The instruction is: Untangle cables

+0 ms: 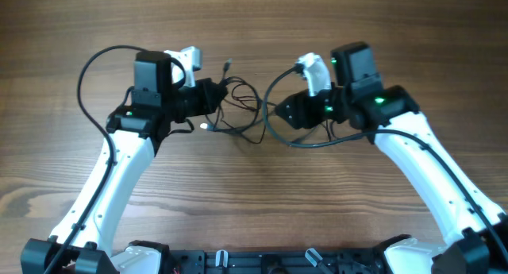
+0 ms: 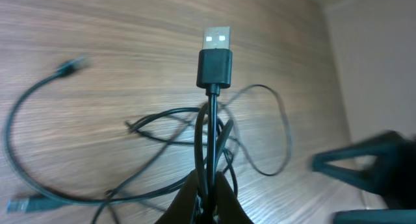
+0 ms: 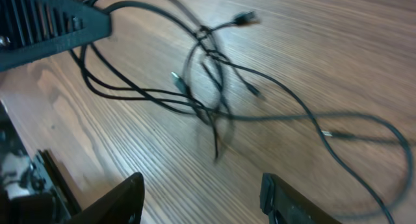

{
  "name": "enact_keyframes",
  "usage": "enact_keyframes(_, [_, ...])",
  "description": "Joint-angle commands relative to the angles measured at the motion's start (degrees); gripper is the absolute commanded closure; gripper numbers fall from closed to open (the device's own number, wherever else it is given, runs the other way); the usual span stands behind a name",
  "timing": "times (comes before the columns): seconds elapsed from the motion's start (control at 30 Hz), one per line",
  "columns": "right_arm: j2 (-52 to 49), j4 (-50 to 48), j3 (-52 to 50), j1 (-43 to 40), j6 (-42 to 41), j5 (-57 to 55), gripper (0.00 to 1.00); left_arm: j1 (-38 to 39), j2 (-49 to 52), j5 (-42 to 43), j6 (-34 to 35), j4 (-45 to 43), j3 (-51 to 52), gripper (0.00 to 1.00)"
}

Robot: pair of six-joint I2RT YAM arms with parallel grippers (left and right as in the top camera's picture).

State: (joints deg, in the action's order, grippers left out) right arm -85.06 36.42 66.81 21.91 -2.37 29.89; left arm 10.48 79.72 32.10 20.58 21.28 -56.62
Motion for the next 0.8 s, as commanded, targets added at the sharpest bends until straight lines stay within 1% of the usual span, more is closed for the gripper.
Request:
enact_keyframes(0.0, [-3.3, -2.9, 0.7, 2.6, 2.8, -3.2, 0.4, 1.9, 0.2, 5.8, -0.3, -2.7, -0.5, 0.96])
enact_keyframes(0.1, [-5.0, -5.6, 0.7, 3.9, 1.6, -5.1, 0.39, 1.9, 0.2, 7.8, 3.3, -5.1, -0.5, 0.96])
enact_keyframes(0.2, [-6.3, -8.3, 0.7, 4.6, -2.5, -8.5, 0.36, 1.9, 0.2, 8.9, 6.2, -7.1, -0.5, 0.96])
enact_keyframes(0.3, [-7.3, -10.1, 0.7, 4.7, -2.8, -8.5, 0.36, 1.9, 0.2, 8.8, 8.5, -8.0, -0.5, 0.96])
enact_keyframes(0.43, [-8.6, -10.8, 0.7, 4.7, -3.2, -9.2, 0.37, 1.9, 0.2, 8.9, 10.0, -8.3, -0.5, 0.96])
enact_keyframes(0.53, [-9.2, -11.6, 0.7, 4.7, -6.1, -12.6, 0.41, 1.9, 0.2, 9.4, 10.2, -8.3, -0.5, 0.96])
enact_keyframes(0.6, [-9.3, -12.1, 0.6, 4.7, -7.2, -13.7, 0.46, 1.9, 0.2, 9.7, 10.4, -8.2, -0.5, 0.96])
enact_keyframes(0.67, [-9.3, -12.9, 0.6, 4.7, -7.9, -14.1, 0.65, 1.9, 0.2, 9.7, 10.4, -8.2, -0.5, 0.96])
enact_keyframes(0.7, [-9.3, -13.4, 0.6, 4.7, -9.0, -14.4, 0.71, 1.9, 0.2, 9.7, 10.4, -8.0, -0.5, 0.96])
enact_keyframes(0.73, [-9.3, -13.7, 0.6, 4.7, -10.6, -15.3, 0.81, 1.9, 0.2, 9.7, 10.4, -7.9, -0.5, 0.96])
enact_keyframes(0.77, [-9.3, -13.7, 0.6, 4.7, -12.0, -16.7, 0.87, 1.9, 0.2, 9.7, 10.4, -7.7, -0.5, 0.96])
